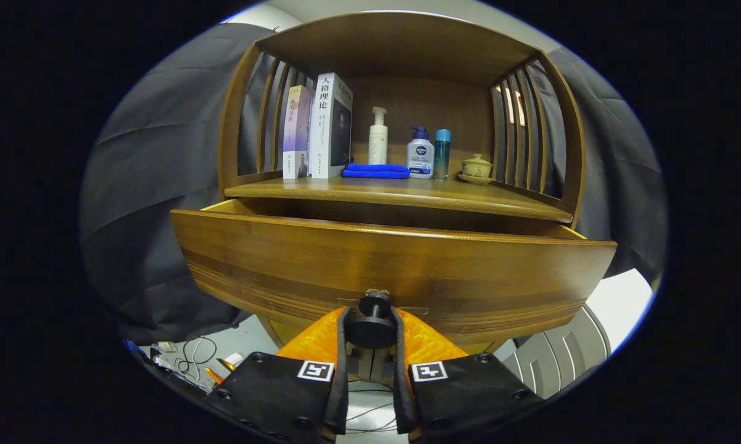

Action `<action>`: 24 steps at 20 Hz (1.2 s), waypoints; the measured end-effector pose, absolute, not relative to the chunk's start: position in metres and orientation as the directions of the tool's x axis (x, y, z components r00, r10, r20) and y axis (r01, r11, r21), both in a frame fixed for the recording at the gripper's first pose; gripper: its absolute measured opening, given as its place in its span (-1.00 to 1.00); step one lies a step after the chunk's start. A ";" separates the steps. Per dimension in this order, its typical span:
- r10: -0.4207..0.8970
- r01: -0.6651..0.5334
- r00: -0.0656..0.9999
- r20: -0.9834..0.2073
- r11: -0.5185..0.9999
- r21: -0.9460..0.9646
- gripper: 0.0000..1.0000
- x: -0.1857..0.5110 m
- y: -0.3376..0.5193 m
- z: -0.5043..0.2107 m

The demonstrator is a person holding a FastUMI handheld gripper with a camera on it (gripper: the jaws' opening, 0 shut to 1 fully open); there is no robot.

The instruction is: Pull open the drawer, take out the items inside it, and place them on the countertop above the cabinet.

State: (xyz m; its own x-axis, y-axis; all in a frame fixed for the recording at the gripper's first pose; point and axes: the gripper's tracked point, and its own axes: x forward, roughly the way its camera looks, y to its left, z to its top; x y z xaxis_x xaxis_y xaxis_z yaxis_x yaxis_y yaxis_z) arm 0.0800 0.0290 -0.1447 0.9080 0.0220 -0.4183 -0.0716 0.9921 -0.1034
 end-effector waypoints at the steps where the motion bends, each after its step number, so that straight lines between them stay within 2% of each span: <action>1: 0.027 -0.077 0.907 -0.420 0.992 -0.101 -0.36 0.075 0.030 -0.144; 24: 0.127 -0.195 0.898 -0.421 0.973 -0.121 -0.37 -0.031 0.051 -0.152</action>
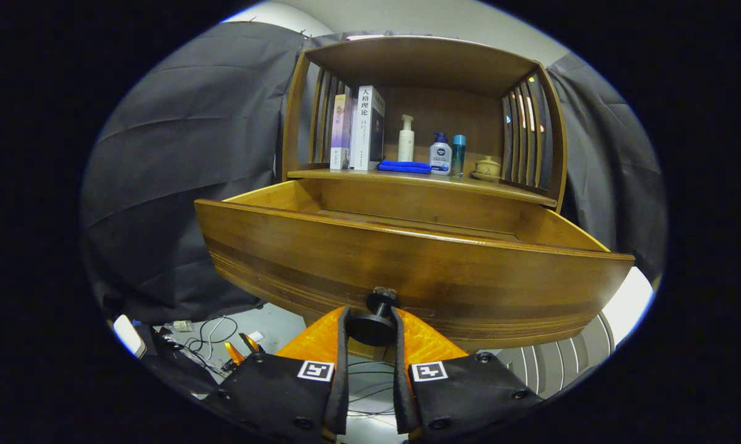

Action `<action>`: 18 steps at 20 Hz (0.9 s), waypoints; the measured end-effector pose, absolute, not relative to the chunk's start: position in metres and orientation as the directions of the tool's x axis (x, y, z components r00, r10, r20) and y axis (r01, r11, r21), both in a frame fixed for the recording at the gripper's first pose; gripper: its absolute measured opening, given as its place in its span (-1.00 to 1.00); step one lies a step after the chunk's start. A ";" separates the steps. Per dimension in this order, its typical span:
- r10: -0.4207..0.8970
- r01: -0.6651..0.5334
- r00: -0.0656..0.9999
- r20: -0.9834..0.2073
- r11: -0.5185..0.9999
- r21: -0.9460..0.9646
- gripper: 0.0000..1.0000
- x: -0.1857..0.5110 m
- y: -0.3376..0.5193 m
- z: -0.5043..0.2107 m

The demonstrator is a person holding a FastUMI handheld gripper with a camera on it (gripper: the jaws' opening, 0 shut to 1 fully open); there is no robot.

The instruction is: Pull open the drawer, take out the items inside it, and place them on the countertop above the cabinet.

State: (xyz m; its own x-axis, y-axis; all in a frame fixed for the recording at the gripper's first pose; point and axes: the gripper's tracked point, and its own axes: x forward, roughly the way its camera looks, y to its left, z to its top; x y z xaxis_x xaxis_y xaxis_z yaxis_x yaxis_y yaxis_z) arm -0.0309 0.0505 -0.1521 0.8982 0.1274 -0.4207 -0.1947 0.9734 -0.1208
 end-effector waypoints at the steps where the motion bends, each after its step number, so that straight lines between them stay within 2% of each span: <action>1: 0.132 -0.201 0.898 -0.419 0.971 -0.126 -0.37 -0.033 0.051 -0.152; 3: 0.134 -0.204 0.904 -0.406 0.970 -0.132 -0.37 -0.033 0.050 -0.151; 5: 0.145 -0.214 0.912 -0.383 0.966 -0.145 -0.23 -0.034 0.052 -0.148; 10: 0.257 -0.293 0.928 -0.269 0.951 -0.102 0.99 -0.040 0.075 -0.104; 18: 0.321 -0.341 0.924 -0.206 0.938 -0.069 0.96 -0.015 0.085 -0.040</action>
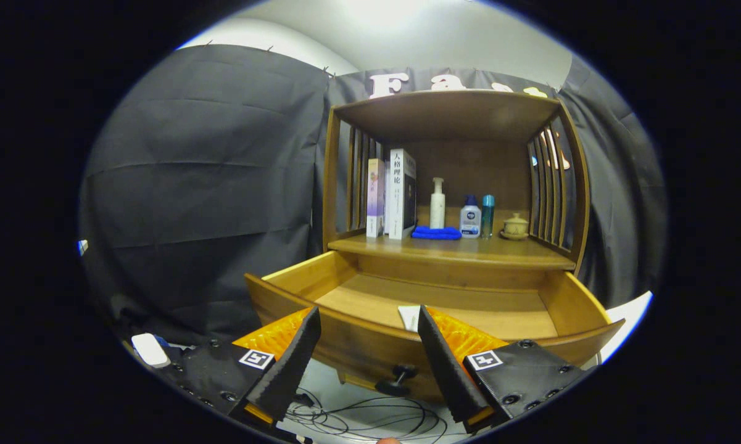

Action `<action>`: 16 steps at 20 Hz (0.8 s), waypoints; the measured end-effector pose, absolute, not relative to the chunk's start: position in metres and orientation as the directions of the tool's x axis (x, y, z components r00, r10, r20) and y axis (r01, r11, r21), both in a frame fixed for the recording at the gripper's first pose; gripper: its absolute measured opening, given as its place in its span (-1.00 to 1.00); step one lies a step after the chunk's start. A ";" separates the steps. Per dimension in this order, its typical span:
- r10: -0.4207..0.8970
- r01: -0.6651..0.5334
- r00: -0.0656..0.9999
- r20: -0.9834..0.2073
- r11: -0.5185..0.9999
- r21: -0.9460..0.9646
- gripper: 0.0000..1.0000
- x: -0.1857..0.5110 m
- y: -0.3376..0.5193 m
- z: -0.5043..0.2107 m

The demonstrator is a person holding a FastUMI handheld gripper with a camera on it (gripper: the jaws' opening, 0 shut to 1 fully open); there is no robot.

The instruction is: Pull open the drawer, take out the items inside it, and place them on the countertop above the cabinet.

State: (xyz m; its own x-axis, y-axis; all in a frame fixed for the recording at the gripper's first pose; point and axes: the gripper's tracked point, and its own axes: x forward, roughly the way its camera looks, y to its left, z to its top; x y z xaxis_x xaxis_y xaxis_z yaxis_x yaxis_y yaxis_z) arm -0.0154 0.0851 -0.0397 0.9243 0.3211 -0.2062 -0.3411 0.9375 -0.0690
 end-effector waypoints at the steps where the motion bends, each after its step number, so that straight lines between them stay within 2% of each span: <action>1: 0.332 -0.349 0.921 -0.204 0.935 -0.055 0.96 -0.009 0.085 -0.033; 7: 0.343 -0.349 0.907 -0.243 0.937 0.020 0.95 0.043 0.077 -0.008; 12: 0.388 -0.380 0.854 -0.348 0.920 0.094 0.96 0.084 0.083 -0.009; 16: 0.377 -0.388 0.819 -0.432 0.919 0.067 0.96 0.114 0.080 -0.023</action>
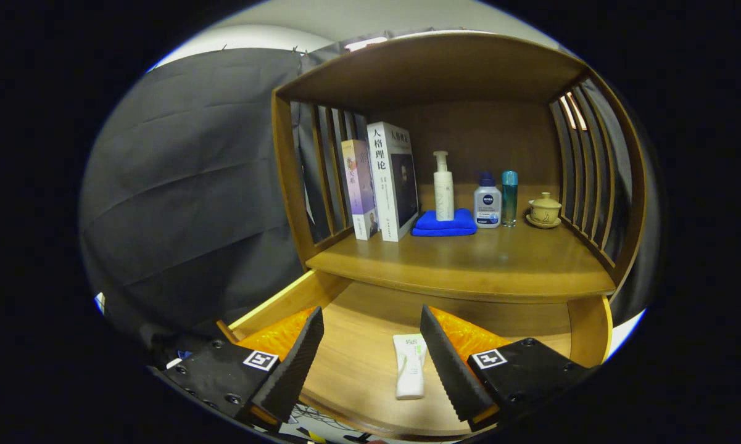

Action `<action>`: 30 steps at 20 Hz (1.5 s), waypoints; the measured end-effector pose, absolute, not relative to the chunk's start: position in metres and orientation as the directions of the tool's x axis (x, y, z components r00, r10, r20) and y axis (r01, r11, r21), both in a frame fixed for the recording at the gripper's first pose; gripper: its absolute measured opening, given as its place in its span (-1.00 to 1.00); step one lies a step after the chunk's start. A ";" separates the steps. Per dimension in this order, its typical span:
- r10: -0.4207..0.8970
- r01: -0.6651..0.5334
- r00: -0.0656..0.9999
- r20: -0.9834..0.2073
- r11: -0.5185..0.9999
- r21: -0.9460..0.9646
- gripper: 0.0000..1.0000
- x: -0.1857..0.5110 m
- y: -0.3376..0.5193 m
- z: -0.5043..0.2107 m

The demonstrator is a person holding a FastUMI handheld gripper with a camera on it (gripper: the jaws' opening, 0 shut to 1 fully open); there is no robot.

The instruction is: Pull open the drawer, take out the items inside it, and place them on the countertop above the cabinet.

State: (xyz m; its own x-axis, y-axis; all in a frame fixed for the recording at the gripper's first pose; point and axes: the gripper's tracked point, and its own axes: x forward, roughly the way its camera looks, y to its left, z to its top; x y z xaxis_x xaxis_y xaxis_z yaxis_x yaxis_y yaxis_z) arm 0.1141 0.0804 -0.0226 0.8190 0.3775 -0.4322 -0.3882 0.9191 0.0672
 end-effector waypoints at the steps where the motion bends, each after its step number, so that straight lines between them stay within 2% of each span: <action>1: 0.374 -0.390 0.809 -0.454 0.919 0.063 0.96 0.120 0.080 -0.029; 6: 0.345 -0.378 0.688 -0.638 0.921 0.091 0.96 0.137 0.075 -0.083; 10: 0.358 -0.362 0.485 -0.798 0.913 0.189 0.97 0.125 0.079 -0.125; 14: 0.376 -0.389 0.311 -0.873 0.889 0.244 0.96 0.111 0.084 -0.141; 18: 0.307 -0.417 0.343 -0.888 0.897 0.149 0.93 0.140 0.072 -0.133; 26: 0.164 -0.522 0.227 -0.960 0.853 0.022 0.89 0.127 0.054 -0.173; 29: 0.141 -0.526 0.221 -0.965 0.851 0.004 0.60 0.129 0.048 -0.179; 30: 0.128 -0.531 0.214 -0.968 0.847 -0.005 0.42 0.129 0.044 -0.183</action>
State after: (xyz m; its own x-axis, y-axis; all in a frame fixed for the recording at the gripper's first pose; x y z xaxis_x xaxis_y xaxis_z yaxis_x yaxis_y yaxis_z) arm 0.1287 0.0439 -0.1827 0.2143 0.1284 -0.9683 -0.5312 0.8472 -0.0053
